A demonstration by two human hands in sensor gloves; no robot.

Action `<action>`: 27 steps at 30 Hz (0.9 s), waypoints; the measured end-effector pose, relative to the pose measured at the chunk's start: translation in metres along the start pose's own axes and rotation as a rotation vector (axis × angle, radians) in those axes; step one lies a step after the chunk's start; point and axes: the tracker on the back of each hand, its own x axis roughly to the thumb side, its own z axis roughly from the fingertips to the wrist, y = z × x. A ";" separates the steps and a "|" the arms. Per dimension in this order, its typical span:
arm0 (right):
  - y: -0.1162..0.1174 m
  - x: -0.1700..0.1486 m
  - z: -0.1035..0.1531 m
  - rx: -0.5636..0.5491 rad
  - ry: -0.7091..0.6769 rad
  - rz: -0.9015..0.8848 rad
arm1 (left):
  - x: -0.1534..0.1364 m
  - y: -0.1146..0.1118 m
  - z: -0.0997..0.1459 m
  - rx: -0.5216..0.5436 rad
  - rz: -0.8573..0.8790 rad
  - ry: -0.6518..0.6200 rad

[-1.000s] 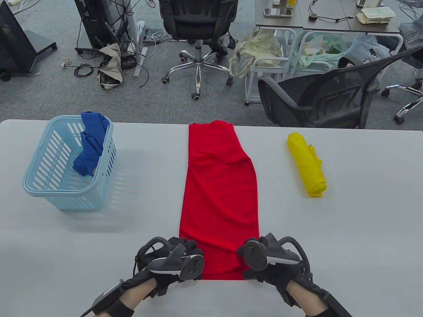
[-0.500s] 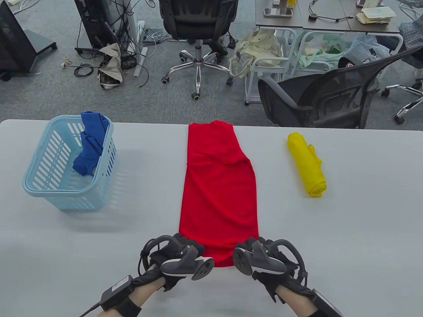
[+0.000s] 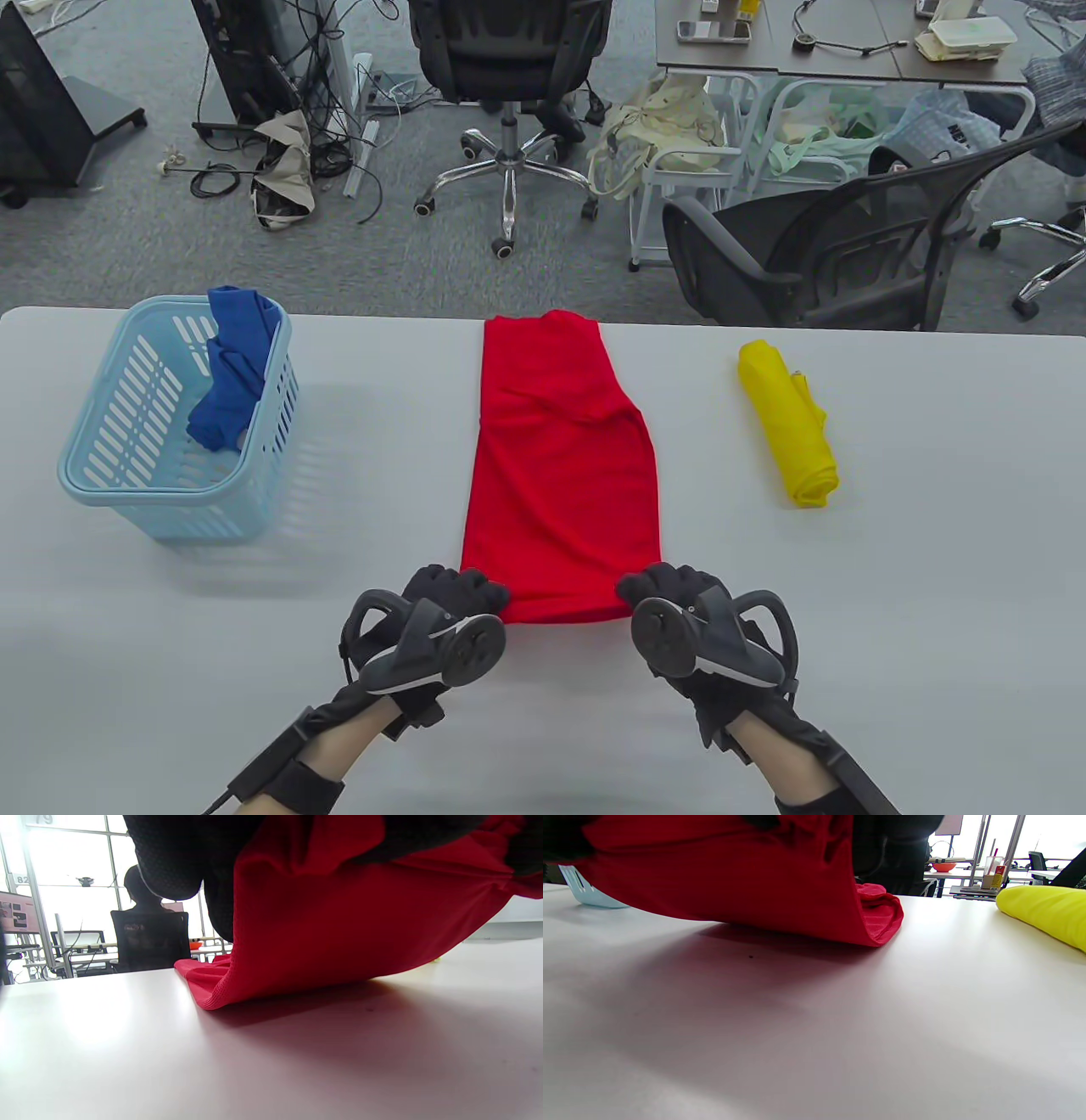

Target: Roll t-shirt into tight roll

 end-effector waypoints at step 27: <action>0.012 -0.025 -0.012 0.202 -0.052 -0.692 | -0.060 -0.013 -0.005 -0.302 0.907 -0.052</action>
